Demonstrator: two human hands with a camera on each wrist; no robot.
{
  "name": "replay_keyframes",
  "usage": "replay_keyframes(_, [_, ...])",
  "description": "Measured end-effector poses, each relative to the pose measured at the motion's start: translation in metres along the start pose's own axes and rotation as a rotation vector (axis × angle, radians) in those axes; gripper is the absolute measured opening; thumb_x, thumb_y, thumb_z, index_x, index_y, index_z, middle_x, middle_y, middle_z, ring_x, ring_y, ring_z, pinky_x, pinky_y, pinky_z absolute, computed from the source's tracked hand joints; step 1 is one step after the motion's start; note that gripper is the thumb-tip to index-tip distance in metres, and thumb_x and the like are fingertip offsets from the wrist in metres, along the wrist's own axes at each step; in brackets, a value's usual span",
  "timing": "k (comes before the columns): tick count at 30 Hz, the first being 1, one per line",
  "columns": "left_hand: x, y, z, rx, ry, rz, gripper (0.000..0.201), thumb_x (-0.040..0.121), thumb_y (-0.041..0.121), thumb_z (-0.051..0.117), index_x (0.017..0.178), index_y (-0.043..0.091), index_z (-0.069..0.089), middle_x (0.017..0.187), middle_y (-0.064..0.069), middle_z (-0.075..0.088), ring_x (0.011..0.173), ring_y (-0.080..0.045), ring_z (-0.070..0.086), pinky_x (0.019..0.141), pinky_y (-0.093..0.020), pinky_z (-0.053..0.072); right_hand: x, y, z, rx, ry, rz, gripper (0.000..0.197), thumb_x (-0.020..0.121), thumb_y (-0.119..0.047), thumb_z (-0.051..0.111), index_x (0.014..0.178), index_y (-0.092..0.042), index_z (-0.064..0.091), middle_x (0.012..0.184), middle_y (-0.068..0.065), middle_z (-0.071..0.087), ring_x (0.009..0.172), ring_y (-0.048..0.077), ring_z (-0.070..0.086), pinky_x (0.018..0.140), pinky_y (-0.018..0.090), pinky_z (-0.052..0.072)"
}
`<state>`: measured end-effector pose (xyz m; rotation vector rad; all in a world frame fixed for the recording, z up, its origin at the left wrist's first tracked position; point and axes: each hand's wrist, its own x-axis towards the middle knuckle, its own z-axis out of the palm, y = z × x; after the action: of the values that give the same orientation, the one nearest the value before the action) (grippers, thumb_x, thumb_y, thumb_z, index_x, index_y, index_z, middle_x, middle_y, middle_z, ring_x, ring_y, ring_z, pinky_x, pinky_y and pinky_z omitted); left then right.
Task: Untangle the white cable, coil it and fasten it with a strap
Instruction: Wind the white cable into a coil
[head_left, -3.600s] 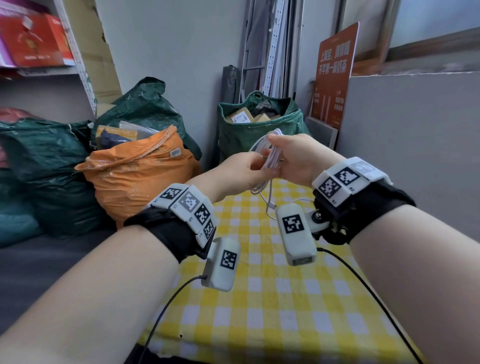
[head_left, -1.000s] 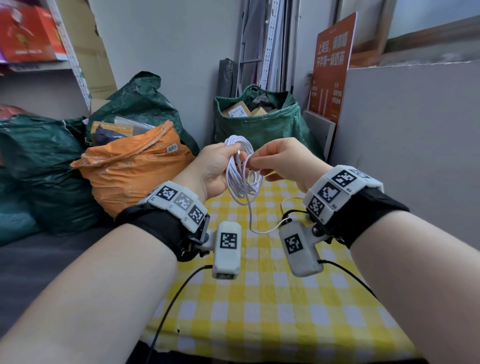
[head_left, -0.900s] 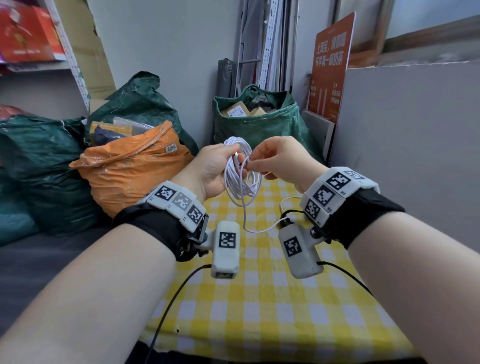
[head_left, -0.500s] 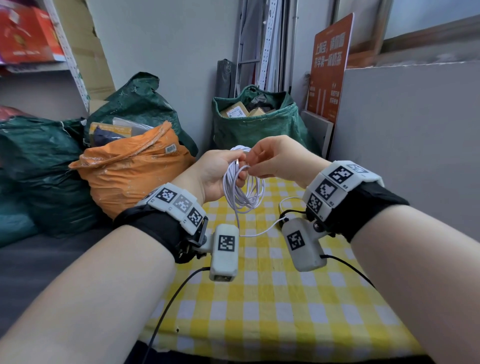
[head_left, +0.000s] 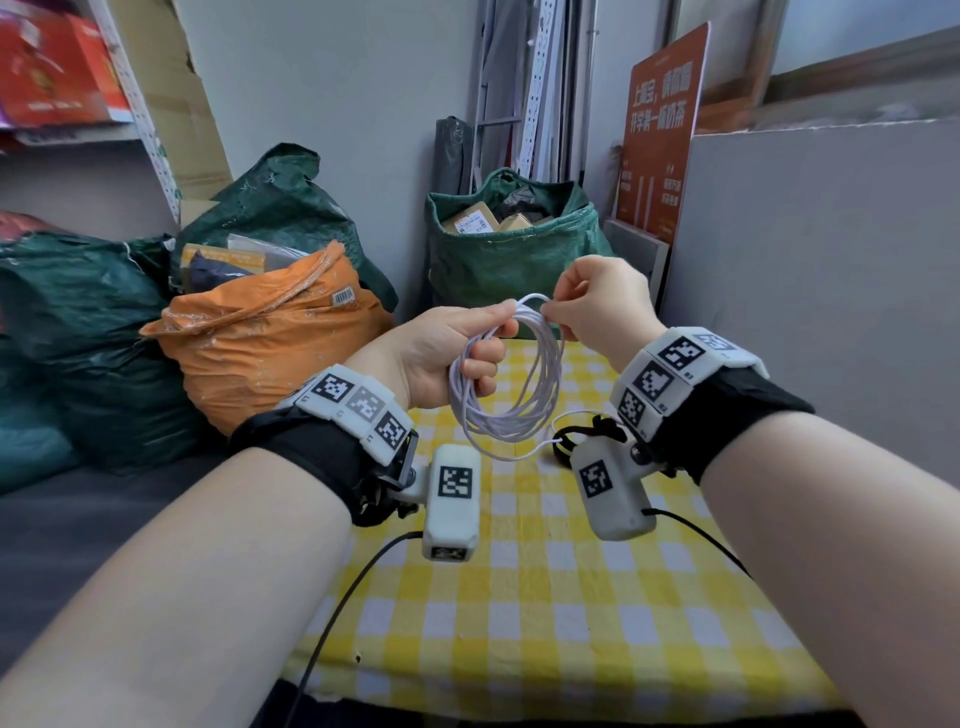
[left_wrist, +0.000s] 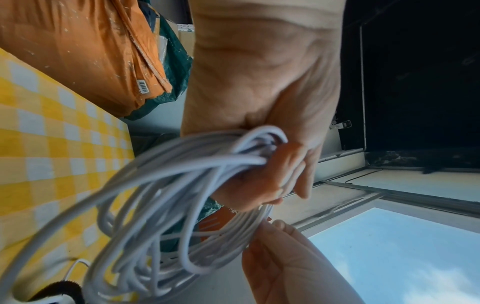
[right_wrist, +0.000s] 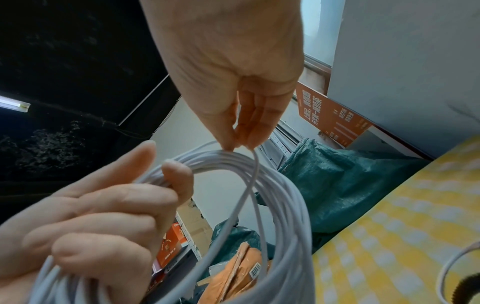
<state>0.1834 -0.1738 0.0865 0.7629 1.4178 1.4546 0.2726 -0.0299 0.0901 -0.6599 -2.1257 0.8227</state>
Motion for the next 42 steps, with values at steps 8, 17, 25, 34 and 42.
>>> replay_keyframes(8, [0.002,0.002,-0.006,-0.261,0.026,0.094,0.028,0.098,0.032,0.043,0.077,0.015,0.048,0.040,0.009,0.034,0.027,-0.003,0.029,0.034,-0.014,0.030,-0.004,0.003,0.001,0.100,-0.137,0.033,0.016,0.084,-0.024,0.064,0.072,-0.014,0.060,0.062,-0.001,0.059,0.056,0.015,0.059,0.065,0.032,0.058])
replay_keyframes(17, [-0.003,0.010,-0.008,-0.239,-0.052,0.000,0.029,0.088,0.039,0.050,0.070,0.017,0.046,0.037,0.011,0.030,0.025,-0.002,0.029,0.032,-0.014,0.028,-0.007,0.013,0.003,0.095,-0.027,0.061,0.029,0.073,-0.028,0.080,0.067,-0.012,0.057,0.059,0.004,0.063,0.048,0.014,0.058,0.064,0.035,0.059])
replay_keyframes(25, [0.000,0.030,-0.011,-0.538,0.037,0.204,0.044,0.096,0.049,0.040,0.063,0.020,0.041,0.035,0.009,0.026,0.024,-0.004,0.022,0.030,-0.016,0.022,-0.026,0.010,0.002,-0.002,-0.847,0.172,0.050,0.087,-0.063,0.046,0.122,-0.029,0.055,0.116,-0.009,0.065,0.109,0.013,0.059,0.100,0.036,0.044])
replay_keyframes(34, [-0.009,0.042,-0.034,-0.614,0.081,0.271,0.058,0.094,0.058,0.034,0.055,0.017,0.046,0.037,0.008,0.026,0.026,-0.005,0.021,0.031,-0.016,0.021,-0.022,0.014,0.009,-0.064,-0.727,0.050,0.029,0.096,-0.039,0.048,0.081,-0.018,0.060,0.077,-0.006,0.067,0.073,0.007,0.062,0.067,0.021,0.041])
replay_keyframes(42, [-0.026,0.031,-0.058,-0.203,0.059,0.196,0.047,0.095,0.055,0.031,0.063,0.021,0.037,0.037,0.009,0.026,0.026,-0.003,0.021,0.035,-0.016,0.017,0.003,0.044,-0.009,-0.221,-0.244,0.206,0.035,0.092,-0.038,0.055,0.089,-0.005,0.066,0.063,0.002,0.050,0.065,0.021,0.054,0.072,0.036,0.055])
